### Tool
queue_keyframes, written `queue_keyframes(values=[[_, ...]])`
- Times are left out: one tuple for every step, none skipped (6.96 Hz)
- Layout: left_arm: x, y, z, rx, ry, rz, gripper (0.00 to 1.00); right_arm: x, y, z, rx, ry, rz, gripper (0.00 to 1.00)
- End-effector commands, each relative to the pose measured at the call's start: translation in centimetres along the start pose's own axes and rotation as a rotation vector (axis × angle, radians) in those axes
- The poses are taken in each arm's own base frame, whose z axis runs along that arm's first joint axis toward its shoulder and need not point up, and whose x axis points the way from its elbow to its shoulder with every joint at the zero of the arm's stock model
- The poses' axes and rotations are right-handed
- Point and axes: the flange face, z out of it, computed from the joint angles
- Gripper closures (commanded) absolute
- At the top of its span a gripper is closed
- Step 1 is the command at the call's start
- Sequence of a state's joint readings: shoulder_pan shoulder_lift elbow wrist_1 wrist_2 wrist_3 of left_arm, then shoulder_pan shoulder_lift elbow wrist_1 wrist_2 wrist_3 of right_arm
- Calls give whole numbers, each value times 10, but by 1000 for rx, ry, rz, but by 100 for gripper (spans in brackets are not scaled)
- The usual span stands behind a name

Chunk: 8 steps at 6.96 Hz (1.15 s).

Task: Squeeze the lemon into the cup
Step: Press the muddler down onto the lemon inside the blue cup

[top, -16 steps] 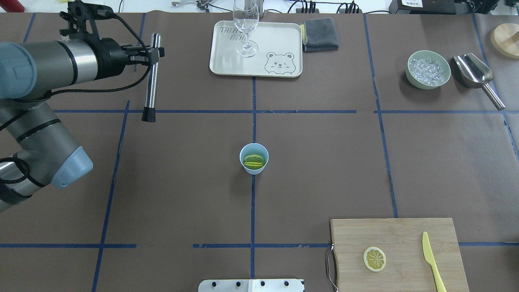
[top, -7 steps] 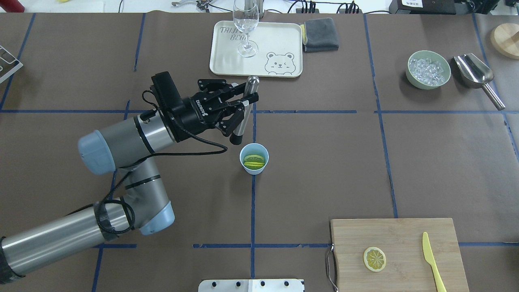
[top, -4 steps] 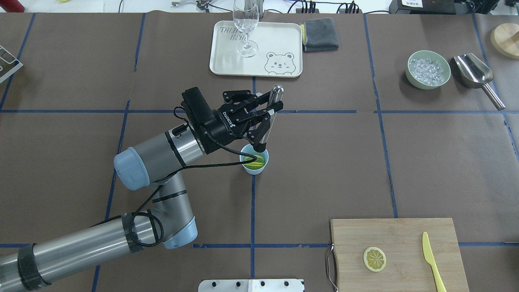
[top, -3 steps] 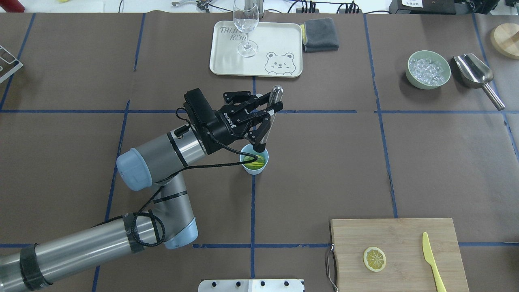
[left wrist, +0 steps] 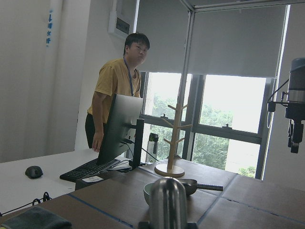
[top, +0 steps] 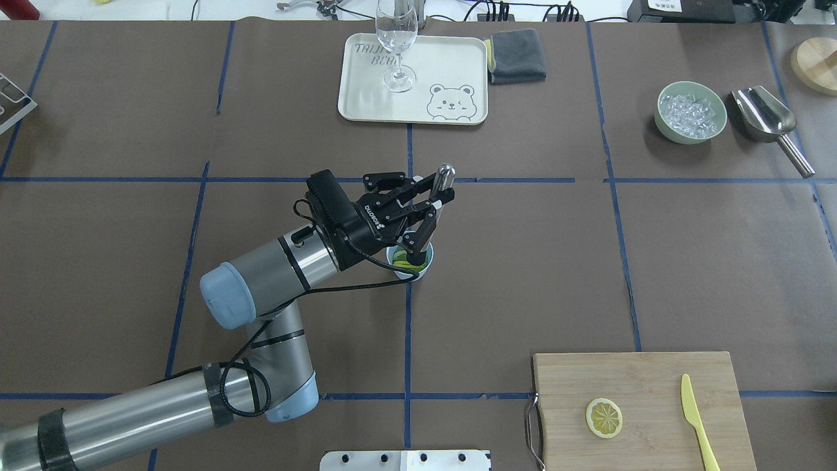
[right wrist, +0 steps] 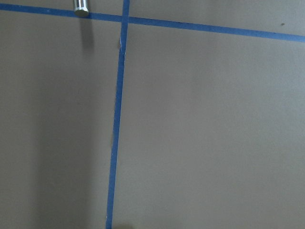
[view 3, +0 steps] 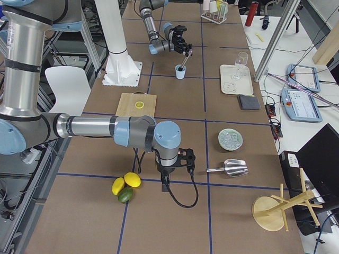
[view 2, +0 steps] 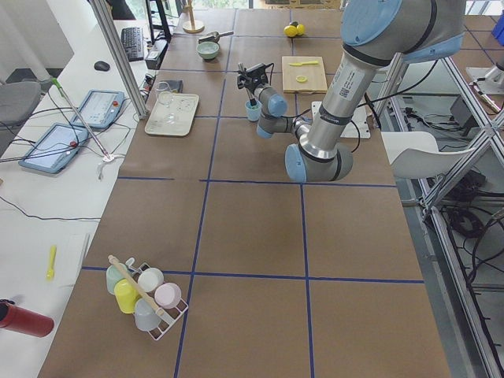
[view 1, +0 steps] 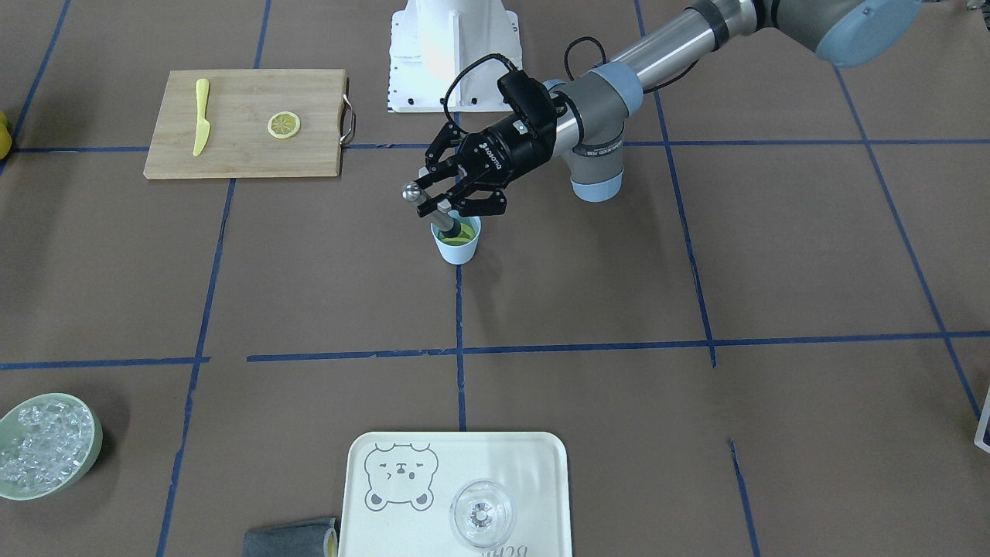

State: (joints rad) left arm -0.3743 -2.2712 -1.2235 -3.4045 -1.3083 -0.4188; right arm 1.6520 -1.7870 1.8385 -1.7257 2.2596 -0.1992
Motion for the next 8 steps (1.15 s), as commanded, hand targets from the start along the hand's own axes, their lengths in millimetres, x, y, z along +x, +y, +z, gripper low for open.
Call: queue_keyframes(values=[[2, 22, -3, -28, -28, -2, 100, 0, 0, 0, -1, 0, 0, 0], [2, 23, -3, -30, -29, 0, 100, 0, 0, 0, -1, 0, 0, 0], [3, 21, -3, -26, -27, -1, 100, 0, 0, 0, -1, 0, 0, 0], [2, 16, -1, -17, -28, -1, 100, 0, 0, 0, -1, 0, 0, 0], [2, -1, 0, 14, -22, -3, 100, 0, 0, 0, 1, 0, -1, 0], [-2, -22, 0, 50, -15, -4, 100, 0, -1, -1, 3, 0, 0, 0], [-8, -44, 1, 83, -15, 1, 100, 1, 0, -1, 4, 0, 1, 0], [-15, -72, 0, 121, -23, 6, 100, 1, 0, 0, 1, 0, 3, 0]])
